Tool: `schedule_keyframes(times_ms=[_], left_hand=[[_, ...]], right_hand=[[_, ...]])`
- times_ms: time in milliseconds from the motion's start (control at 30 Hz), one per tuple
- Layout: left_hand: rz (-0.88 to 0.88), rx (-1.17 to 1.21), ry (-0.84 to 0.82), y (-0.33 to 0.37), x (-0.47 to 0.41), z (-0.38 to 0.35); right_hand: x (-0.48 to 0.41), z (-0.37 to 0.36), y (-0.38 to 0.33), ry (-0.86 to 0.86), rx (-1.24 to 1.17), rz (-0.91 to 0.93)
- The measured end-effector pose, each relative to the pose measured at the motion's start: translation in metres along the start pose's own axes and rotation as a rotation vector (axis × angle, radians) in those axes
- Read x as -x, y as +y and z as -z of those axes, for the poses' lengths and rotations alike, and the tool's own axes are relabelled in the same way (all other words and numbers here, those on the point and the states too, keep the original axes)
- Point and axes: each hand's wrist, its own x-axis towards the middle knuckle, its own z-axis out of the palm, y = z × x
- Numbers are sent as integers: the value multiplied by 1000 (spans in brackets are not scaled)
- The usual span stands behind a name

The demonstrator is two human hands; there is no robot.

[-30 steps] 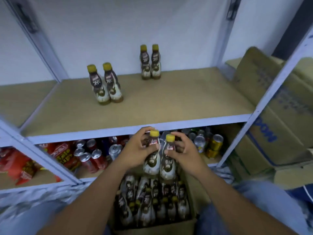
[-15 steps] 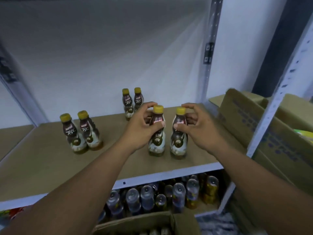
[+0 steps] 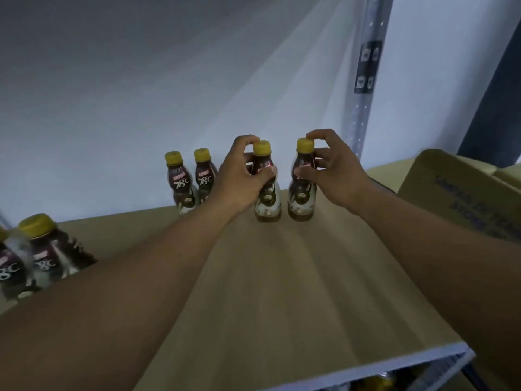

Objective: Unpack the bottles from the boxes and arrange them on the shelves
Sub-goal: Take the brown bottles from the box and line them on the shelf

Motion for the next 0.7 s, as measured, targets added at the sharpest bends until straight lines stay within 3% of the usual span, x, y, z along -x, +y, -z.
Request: schedule_keyframes(times_ms=[700], left_hand=[[33, -20, 1, -40, -50, -23]], right_hand=[[-64, -18, 49, -47, 68, -9]])
